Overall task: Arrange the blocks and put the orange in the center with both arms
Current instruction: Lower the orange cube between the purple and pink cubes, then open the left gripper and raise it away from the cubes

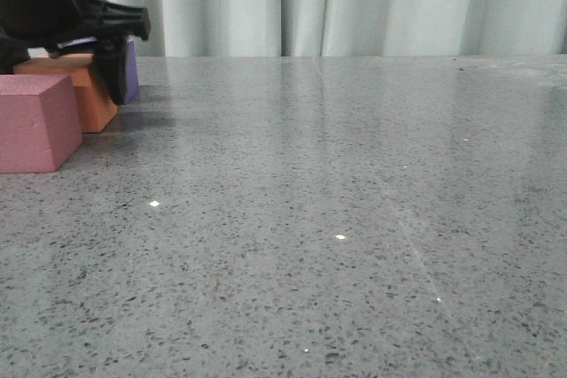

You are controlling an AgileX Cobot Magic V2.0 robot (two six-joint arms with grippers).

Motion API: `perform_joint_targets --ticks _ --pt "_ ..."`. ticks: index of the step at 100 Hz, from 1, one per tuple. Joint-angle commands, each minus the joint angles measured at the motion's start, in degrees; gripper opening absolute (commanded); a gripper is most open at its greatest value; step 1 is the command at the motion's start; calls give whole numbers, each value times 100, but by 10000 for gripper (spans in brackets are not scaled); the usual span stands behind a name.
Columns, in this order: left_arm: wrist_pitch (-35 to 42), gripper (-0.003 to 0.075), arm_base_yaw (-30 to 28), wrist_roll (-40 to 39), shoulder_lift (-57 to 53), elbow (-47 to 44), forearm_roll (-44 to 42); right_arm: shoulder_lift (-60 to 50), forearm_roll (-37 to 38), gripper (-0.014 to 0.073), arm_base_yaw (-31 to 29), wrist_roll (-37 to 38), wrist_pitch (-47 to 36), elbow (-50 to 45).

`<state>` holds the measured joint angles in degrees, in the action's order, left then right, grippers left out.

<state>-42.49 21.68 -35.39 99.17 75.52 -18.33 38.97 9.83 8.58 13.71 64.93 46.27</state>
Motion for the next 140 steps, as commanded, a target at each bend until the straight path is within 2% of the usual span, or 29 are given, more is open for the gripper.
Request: perform_joint_targets --ticks 1,30,56,67,88,118,140 --pt "228 714 -2 70 -269 159 53 -11 128 -67 -20 -48 -230 131" --pt "9 693 -2 122 -764 213 63 -11 128 -67 -20 -48 -230 131" --pt "-488 693 -2 255 -1623 213 -9 -11 128 -67 -20 -48 -235 131" --pt "-475 693 -2 280 -2115 92 -100 -11 128 -67 -20 -48 -235 131" --pt "-479 693 -2 280 -3207 -632 -479 -11 133 -67 -20 -48 -247 131" --pt "-470 693 -2 214 -4798 -1907 -427 -11 133 -67 -20 -48 -259 131" --pt "-1081 693 -2 88 -5866 -2692 -51 -11 133 -67 -20 -48 -254 131"
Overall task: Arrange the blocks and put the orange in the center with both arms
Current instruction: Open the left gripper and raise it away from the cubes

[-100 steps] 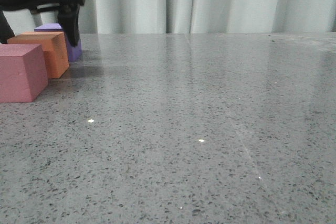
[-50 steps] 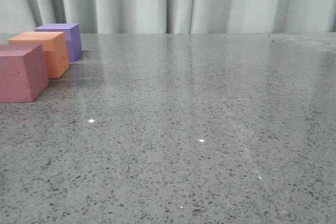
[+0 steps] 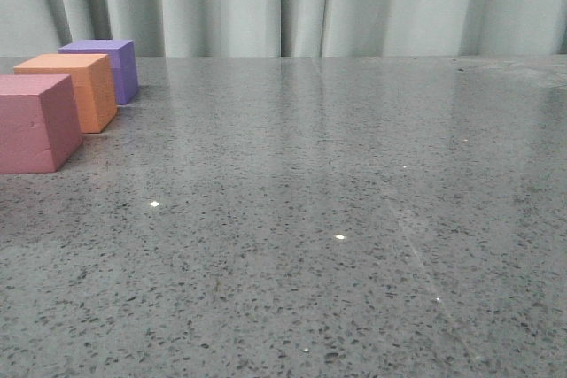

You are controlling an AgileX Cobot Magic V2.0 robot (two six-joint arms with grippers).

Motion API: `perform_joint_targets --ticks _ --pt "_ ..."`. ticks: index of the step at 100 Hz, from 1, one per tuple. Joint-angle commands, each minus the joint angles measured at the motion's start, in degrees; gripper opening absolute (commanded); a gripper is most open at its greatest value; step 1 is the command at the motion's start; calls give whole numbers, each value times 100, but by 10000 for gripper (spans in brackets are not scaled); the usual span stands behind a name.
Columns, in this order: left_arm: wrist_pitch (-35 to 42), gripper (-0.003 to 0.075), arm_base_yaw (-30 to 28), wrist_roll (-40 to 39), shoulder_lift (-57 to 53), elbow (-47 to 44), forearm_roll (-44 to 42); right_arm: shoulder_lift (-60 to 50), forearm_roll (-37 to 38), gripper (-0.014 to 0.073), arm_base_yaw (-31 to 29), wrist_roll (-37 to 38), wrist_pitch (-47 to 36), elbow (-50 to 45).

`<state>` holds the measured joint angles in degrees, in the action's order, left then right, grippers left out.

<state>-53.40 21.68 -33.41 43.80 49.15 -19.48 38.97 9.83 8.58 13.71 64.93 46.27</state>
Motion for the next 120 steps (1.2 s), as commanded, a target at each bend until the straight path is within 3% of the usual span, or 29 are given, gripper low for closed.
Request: perform_joint_targets --ticks 1,34,64,74,88,110,120 --pt "-13 693 -2 -110 -384 -71 76 -11 133 -67 -20 -48 -254 131" --pt "-1475 693 -2 -110 -1069 -436 364 -11 133 -67 -20 -48 -254 131" --pt "-1632 692 -2 -110 -1203 -718 427 -11 133 -67 -20 -48 -254 131" --pt "-1614 655 -2 -110 -1203 -797 427 -11 133 -67 -20 -48 -254 131" --pt "-1569 477 -2 -110 -1203 -797 427 -11 133 -67 -20 -48 -254 131" --pt "-1548 5 -2 -110 -1203 -797 455 -11 133 -67 -20 -48 -254 131" --pt "-1487 -19 -2 -98 -1203 -797 455 -11 133 -67 -20 -48 -254 131"
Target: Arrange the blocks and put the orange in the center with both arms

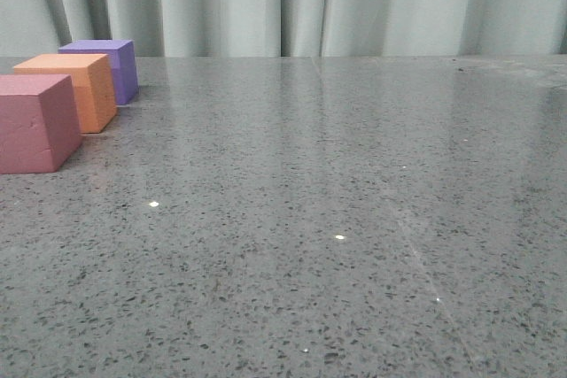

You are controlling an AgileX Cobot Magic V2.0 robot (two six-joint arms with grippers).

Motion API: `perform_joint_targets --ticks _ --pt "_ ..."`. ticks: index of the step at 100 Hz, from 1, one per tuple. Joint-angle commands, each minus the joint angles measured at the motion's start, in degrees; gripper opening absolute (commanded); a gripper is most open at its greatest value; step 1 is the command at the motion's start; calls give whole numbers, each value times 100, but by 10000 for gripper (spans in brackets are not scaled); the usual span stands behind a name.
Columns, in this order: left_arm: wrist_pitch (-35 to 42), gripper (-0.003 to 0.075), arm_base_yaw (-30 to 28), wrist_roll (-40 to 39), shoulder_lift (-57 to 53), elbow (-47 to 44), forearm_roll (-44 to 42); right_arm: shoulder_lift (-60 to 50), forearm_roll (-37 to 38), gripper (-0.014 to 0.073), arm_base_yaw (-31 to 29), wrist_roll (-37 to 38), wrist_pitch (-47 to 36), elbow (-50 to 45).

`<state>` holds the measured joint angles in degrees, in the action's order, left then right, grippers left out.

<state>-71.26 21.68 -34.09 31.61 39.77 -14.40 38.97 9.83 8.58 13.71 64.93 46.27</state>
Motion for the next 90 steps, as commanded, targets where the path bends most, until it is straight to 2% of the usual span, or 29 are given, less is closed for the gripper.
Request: perform_joint_targets --ticks 1,83,90 --pt "300 -19 -2 -31 15 141 -52 -11 133 -67 -20 -48 -254 131" --pt "322 -19 -2 -6 15 130 -156 -11 133 -67 -20 -48 -254 131" --pt "558 -19 -17 30 0 118 -260 -11 133 -67 -20 -48 -254 131"
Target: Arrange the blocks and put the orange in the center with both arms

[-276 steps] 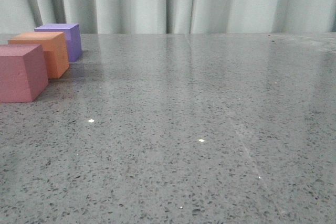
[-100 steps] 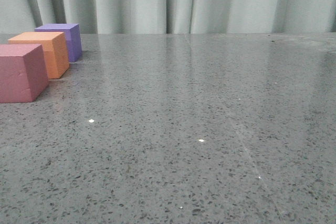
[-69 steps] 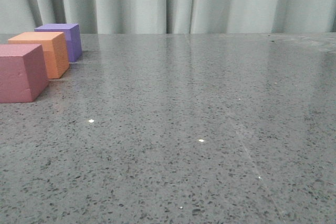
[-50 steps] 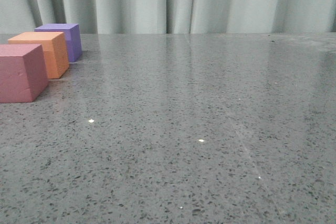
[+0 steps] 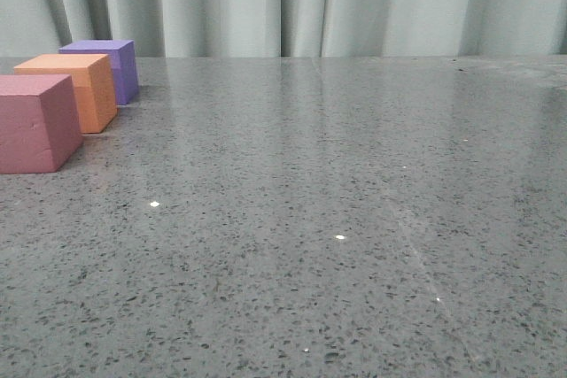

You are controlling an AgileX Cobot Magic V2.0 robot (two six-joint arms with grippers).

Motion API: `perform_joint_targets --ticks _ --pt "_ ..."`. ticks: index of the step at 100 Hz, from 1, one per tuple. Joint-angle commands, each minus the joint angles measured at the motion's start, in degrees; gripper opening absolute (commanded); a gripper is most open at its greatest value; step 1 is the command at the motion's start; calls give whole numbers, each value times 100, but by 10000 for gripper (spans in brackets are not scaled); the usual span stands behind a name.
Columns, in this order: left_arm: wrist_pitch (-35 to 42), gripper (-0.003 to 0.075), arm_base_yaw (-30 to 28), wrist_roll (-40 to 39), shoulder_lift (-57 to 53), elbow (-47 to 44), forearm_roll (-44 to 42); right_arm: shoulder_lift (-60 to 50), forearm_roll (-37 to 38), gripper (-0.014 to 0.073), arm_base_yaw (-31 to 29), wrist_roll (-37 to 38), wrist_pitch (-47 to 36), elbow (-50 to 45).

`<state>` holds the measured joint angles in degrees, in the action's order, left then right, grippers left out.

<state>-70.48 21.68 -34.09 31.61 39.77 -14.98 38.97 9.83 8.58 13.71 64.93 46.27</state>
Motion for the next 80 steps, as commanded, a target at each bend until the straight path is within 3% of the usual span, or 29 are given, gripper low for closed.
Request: perform_joint_targets --ticks 1,21,37,54,80 --pt "525 -19 -29 49 -10 118 -202 -11 133 -67 -20 -48 -254 131" --pt "2968 -19 -496 1381 -561 -577 206 -11 133 -67 -20 -48 -254 131" --pt "4403 -19 -1091 1965 -1293 -1523 555 -11 133 -67 -20 -48 -254 131" --pt "5210 -19 -1483 2222 -2222 -2599 630 -11 133 -67 -20 -48 -254 131" --pt "5500 -19 -1652 2222 -3349 -3722 569 -5 133 -67 -20 -48 -260 131"
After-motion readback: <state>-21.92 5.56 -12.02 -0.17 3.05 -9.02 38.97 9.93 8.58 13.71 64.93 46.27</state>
